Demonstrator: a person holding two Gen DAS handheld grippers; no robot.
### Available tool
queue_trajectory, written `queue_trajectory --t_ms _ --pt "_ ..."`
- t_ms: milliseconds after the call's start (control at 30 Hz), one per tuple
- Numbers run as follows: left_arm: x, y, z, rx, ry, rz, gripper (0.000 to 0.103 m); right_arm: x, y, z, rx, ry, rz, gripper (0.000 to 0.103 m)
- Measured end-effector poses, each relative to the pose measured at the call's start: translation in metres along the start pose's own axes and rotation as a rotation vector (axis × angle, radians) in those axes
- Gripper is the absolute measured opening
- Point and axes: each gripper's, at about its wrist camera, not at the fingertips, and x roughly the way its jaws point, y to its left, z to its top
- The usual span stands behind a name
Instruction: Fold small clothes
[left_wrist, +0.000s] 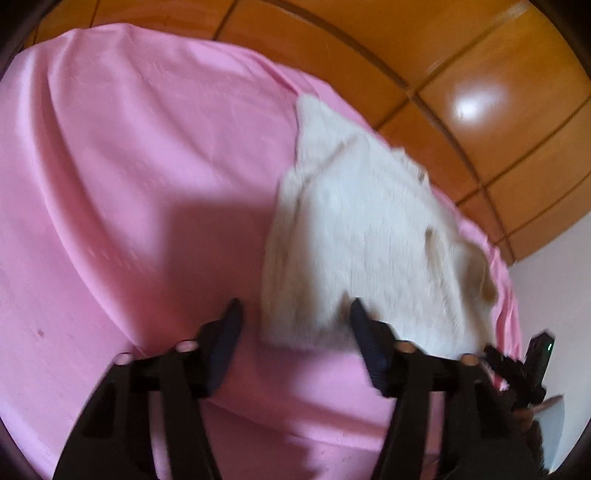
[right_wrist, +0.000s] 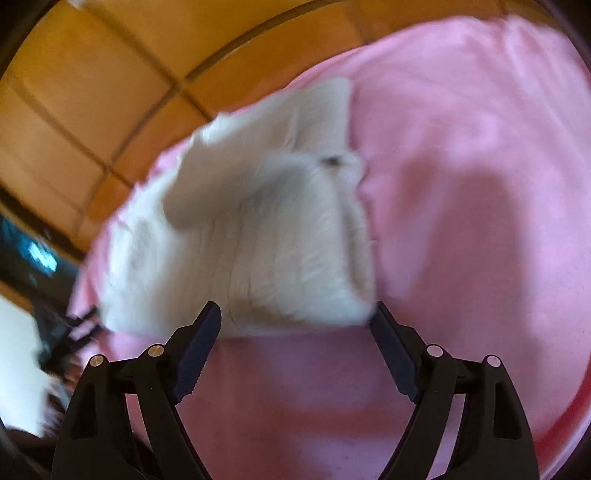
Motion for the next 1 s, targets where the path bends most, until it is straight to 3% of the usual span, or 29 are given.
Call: queue_trajectory --t_ms 67,100,133,333,467,700,767,800,900,1000 --pt "0.005 -0.010 -0.001 0.038 0.001 0.042 0.033 0.009 0.007 0.007 -0.023 0.002 -0.029 0.052" --pt "0.006 -0.013 0.001 0.045 0.003 0.056 0.019 0.010 0.009 0.013 -0.016 0.009 -0.017 0.030" --pt "0.006 -0.015 0.002 0.042 0.005 0.066 0.016 0.010 0.010 0.017 -0.006 0.015 0.000 0.014" --pt "-0.026 -0.022 -0.009 0.059 -0.033 0.054 0.011 -0.032 0.014 0.014 0.009 -0.028 0.056 0.010" --pt "-0.051 -0.018 -0.027 0.051 -0.025 0.029 0.010 -0.060 0.003 -0.010 0.032 -0.017 0.097 0.009" --pt "-0.078 0.002 -0.095 0.015 0.071 0.039 0.013 -0.078 -0.020 -0.070 0.079 0.115 0.122 0.009" --pt "-0.084 0.006 -0.098 0.009 0.061 0.089 0.017 -0.084 -0.017 -0.074 0.013 0.129 0.056 0.011" --pt "-0.086 0.008 -0.095 0.008 0.044 0.093 0.019 -0.089 -0.017 -0.071 -0.010 0.118 0.019 0.017" --pt "-0.097 0.005 -0.077 0.028 -0.026 0.089 0.036 -0.103 -0.010 -0.051 -0.099 0.031 -0.104 0.054" --pt "-0.093 -0.012 -0.054 0.105 -0.074 0.118 0.041 -0.107 0.016 -0.034 -0.261 -0.026 -0.156 0.064"
